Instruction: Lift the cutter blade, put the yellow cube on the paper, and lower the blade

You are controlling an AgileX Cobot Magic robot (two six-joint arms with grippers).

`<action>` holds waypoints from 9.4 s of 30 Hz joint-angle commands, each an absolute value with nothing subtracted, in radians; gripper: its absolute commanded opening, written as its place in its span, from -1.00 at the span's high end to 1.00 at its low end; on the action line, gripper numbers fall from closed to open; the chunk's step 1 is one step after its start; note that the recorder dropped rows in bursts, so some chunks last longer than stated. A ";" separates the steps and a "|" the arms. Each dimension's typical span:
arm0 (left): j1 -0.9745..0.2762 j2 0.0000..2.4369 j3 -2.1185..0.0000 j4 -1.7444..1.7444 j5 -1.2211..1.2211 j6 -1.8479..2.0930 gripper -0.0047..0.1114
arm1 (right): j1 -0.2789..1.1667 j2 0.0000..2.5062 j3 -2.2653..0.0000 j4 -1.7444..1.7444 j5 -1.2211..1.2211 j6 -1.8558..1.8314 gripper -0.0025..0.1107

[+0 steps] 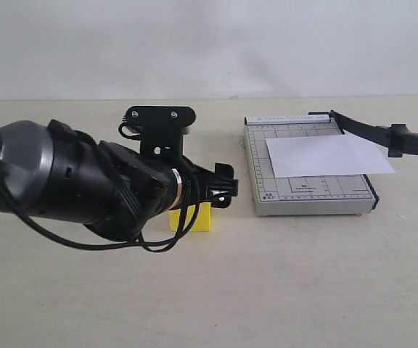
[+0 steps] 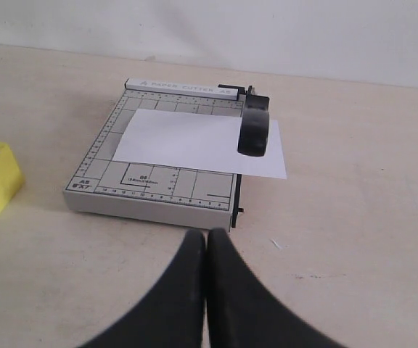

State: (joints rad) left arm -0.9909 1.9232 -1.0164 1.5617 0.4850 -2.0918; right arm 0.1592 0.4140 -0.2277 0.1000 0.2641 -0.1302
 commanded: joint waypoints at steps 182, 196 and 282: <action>-0.852 2.270 -2.397 0.097 0.899 -0.082 0.40 | 0.159 0.418 -0.232 0.100 0.260 -0.110 0.96; -0.852 2.128 -2.397 0.285 1.036 -0.149 0.84 | 0.159 0.418 -0.232 0.100 0.260 -0.110 0.96; 0.038 0.000 0.000 0.271 0.224 -0.121 0.84 | 0.159 0.912 -0.453 0.099 -0.099 -0.191 0.15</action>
